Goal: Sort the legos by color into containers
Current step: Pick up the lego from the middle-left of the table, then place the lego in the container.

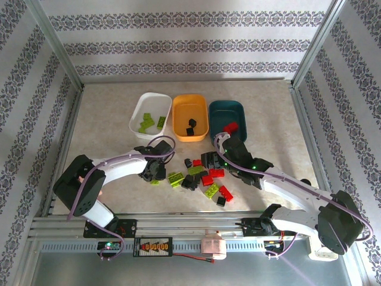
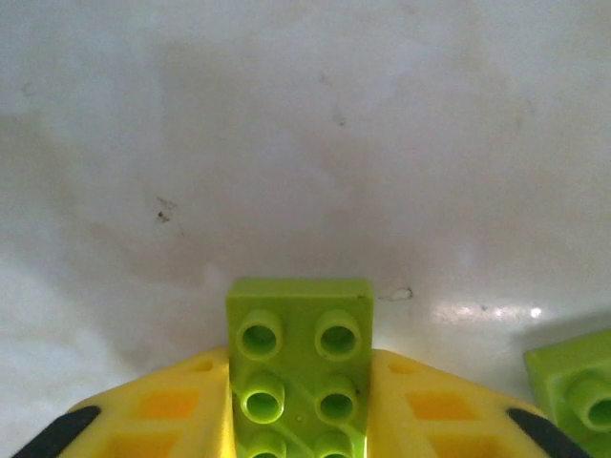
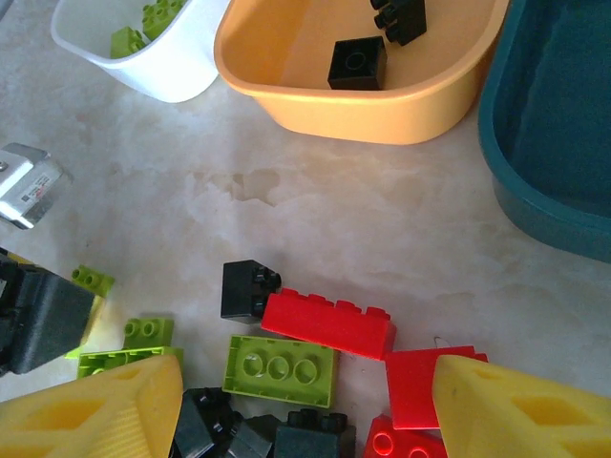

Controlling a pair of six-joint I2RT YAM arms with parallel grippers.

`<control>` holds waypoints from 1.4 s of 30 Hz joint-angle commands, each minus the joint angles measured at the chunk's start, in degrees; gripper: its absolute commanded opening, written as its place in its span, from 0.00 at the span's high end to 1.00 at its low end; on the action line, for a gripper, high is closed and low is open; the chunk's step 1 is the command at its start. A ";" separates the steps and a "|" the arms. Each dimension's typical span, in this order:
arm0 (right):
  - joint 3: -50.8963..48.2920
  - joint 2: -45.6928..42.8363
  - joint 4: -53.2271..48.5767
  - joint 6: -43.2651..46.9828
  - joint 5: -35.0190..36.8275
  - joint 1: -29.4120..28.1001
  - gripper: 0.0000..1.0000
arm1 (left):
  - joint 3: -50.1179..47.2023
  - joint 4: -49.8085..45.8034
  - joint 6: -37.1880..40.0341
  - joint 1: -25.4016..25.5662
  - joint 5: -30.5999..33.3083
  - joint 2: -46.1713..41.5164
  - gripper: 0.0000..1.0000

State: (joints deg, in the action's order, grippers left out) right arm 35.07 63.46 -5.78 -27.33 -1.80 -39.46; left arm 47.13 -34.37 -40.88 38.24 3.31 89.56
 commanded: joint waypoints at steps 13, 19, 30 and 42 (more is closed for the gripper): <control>-0.77 -0.76 1.60 -1.40 -0.34 0.92 0.30 | 4.19 4.31 3.89 -2.11 11.02 -16.12 0.79; -0.61 -0.63 1.17 -1.71 -0.70 0.93 0.30 | 12.86 11.83 10.68 -12.70 11.35 -11.63 0.76; -0.86 -3.75 -2.85 -2.19 -0.24 0.79 0.30 | 28.31 18.50 14.25 -21.35 7.38 11.77 0.62; -0.02 -4.45 -5.61 -1.75 0.38 0.91 0.28 | 19.93 23.20 10.89 -20.89 -3.51 1.05 0.21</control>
State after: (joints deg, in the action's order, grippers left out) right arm 35.07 58.08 -10.44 -28.80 -1.98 -39.09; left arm 70.32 -14.85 -28.05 17.08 4.49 97.67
